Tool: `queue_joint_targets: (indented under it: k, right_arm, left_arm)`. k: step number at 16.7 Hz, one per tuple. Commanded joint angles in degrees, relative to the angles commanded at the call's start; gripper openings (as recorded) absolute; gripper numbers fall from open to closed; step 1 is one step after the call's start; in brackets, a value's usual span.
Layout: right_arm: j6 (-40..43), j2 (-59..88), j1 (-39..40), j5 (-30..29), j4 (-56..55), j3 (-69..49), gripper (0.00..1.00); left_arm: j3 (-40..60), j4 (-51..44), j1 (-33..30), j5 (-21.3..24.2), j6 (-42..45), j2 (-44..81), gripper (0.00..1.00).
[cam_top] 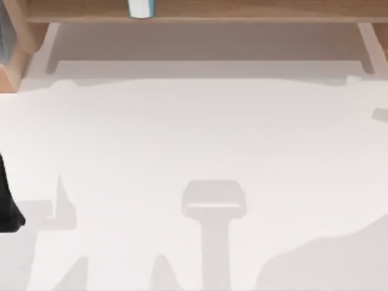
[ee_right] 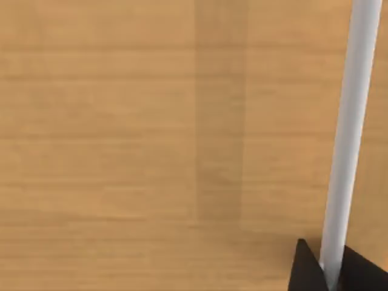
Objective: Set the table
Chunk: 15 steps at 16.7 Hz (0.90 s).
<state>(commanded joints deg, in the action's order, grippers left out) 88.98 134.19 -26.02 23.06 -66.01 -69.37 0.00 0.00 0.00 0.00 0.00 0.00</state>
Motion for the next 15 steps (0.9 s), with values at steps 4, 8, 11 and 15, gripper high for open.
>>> queue_joint_targets:
  k: [4,8,11,15]
  right_arm:
    - [-0.11,1.73,1.0,-0.95,2.19,-2.55,0.0]
    - [-0.11,1.73,1.0,-0.95,2.19,-2.55,0.15]
    - [-0.11,1.73,1.0,-0.95,2.19,-2.55,0.38]
    - [-0.11,1.73,1.0,-0.95,2.19,-2.55,0.68]
  left_arm:
    - [0.0,0.0,0.0,0.0,0.0,0.0,1.0]
    - [0.0,0.0,0.0,0.0,0.0,0.0,1.0]
    - [0.0,0.0,0.0,0.0,0.0,0.0,1.0]
    - [0.0,0.0,0.0,0.0,0.0,0.0,1.0]
